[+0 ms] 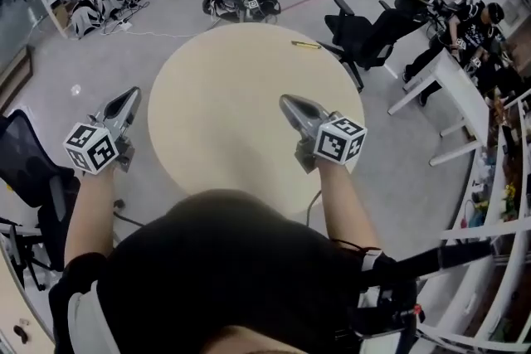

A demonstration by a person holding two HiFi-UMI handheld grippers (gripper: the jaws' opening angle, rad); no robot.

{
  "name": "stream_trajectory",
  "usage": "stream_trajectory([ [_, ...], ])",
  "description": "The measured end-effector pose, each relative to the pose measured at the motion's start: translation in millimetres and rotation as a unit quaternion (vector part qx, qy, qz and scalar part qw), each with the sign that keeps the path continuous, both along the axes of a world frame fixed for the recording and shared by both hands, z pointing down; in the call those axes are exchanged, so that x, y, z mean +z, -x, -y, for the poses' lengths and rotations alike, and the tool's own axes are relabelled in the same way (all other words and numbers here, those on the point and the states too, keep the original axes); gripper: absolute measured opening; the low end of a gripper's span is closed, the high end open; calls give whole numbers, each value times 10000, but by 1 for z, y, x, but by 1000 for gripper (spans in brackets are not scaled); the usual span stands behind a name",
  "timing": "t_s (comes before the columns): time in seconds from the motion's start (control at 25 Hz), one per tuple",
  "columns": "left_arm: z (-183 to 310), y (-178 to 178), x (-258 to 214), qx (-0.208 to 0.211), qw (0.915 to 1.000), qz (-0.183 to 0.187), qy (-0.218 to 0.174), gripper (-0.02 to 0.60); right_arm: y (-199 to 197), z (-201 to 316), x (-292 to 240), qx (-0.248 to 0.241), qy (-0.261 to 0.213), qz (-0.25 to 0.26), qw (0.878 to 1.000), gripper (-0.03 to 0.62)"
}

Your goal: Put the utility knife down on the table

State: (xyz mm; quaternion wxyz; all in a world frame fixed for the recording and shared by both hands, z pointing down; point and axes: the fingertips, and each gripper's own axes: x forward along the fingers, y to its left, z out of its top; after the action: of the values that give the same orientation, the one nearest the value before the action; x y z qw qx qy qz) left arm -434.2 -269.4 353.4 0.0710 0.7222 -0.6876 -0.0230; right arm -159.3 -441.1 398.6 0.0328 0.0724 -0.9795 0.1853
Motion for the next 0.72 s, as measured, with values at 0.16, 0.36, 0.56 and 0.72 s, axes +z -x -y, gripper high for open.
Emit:
stream_trajectory([
  [0.16,-46,14,6,-307,9995,-83,-2,0,46,-25,-6,-478,-82,-45,9988,15],
  [0.36,-97,37,10,-514,9986,-118,-77,0,109,-67,-13,-987,-202,-105,9949,15],
  [0.56,-154,62,12,-649,9976,-168,-165,0,164,-120,-20,-1384,-290,-201,9897,15],
  [0.72,-207,84,10,-799,9966,-136,-170,0,209,-168,-20,-1684,-247,-196,9852,15],
])
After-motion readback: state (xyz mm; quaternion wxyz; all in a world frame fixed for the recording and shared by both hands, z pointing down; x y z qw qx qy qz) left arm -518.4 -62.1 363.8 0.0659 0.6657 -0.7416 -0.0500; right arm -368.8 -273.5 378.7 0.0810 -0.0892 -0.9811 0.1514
